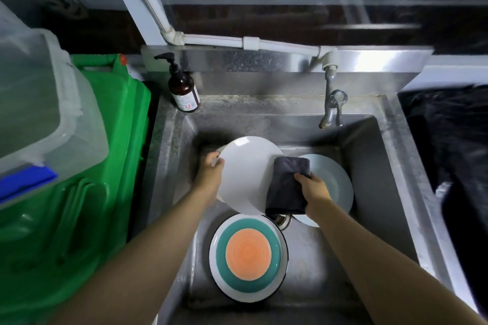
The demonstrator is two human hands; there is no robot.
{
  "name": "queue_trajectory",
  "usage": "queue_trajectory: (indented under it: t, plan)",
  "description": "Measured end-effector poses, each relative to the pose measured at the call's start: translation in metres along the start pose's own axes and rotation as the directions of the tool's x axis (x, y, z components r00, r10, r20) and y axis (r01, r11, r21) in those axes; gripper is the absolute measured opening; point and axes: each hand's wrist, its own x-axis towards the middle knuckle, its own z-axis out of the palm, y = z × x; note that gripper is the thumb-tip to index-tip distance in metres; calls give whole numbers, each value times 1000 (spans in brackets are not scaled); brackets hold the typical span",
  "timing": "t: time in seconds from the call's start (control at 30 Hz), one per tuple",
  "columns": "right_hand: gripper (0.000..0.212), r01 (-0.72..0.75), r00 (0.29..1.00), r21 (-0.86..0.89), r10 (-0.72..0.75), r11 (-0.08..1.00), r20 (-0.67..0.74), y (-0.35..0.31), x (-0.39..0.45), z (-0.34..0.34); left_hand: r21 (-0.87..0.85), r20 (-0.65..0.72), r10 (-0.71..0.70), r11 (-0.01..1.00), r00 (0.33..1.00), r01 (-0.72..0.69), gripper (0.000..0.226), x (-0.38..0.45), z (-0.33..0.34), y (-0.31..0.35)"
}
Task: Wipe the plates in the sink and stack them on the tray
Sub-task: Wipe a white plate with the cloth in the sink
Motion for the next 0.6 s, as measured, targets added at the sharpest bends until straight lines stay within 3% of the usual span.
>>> queue_trajectory:
  t: [0.17, 0.33, 0.5, 0.6]
  plan:
    - [30, -11, 1000, -57, 12, 998, 26, -12, -39, -41, -201, 73, -58, 977, 996, 72, 14, -62, 5, 14]
    - [26, 58, 996, -81, -53, 995, 69, -19, -78, -74, -246, 34, -79, 966, 996, 85, 17, -114, 10, 18]
    - [3, 275, 961, -276, -275, 921, 40, -32, -116, -103, -293, -7, -76, 953, 997, 71, 22, -151, 21, 28]
    - [9, 407, 904, -359, -427, 840, 25, -41, -131, -105, -306, -13, -72, 950, 997, 65, 18, -166, 32, 33]
